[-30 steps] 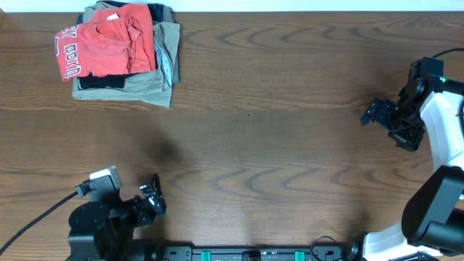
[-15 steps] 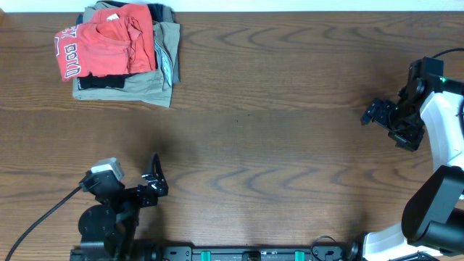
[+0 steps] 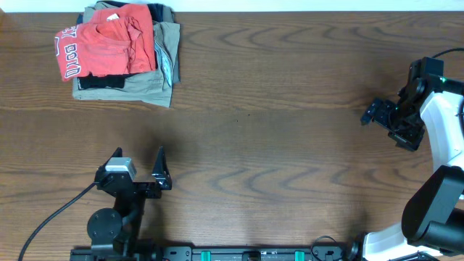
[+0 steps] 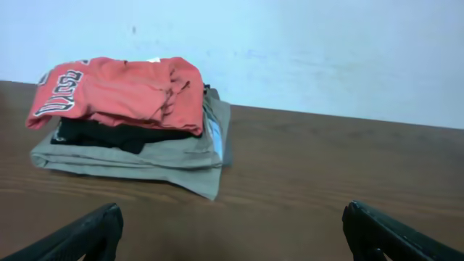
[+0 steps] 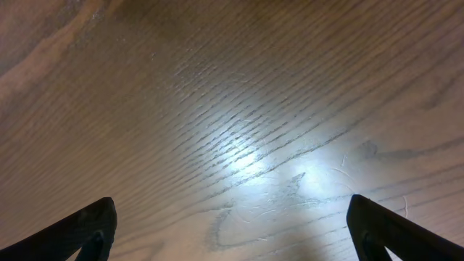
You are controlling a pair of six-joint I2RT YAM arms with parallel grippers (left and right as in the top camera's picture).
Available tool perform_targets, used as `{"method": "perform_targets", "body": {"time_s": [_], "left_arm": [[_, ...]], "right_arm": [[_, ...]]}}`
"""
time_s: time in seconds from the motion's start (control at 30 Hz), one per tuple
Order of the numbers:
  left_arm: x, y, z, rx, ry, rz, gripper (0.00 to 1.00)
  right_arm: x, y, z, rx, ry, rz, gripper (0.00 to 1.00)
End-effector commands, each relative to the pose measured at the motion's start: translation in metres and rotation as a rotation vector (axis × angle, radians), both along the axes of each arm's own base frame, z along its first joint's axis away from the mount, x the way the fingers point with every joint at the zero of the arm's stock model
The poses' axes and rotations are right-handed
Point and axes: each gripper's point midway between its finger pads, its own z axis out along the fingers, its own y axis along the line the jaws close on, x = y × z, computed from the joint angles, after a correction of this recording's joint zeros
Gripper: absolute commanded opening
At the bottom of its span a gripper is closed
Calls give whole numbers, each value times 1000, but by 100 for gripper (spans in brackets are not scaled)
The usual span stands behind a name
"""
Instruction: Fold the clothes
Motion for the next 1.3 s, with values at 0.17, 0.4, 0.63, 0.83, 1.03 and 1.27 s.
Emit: {"method": "perform_targets", "body": {"time_s": [0.17, 0.4, 0.63, 0.83, 1.03, 1.27], "left_arm": [[5, 6, 3, 29, -60, 20, 98], [13, 7, 8, 34, -159, 21, 98], [18, 7, -2, 37, -209, 20, 98], [18, 3, -3, 87, -214, -4, 98], [19, 2, -18, 120, -156, -33, 98], [18, 10, -61, 111, 24, 25, 98]], "right_arm": [[3, -4, 8, -16, -23, -21, 99], [3, -4, 8, -16, -23, -21, 99], [3, -4, 8, -16, -23, -21, 99], [3, -4, 8, -16, -23, -21, 99], [3, -4, 8, -16, -23, -21, 99], [3, -4, 8, -16, -23, -21, 99]]}}
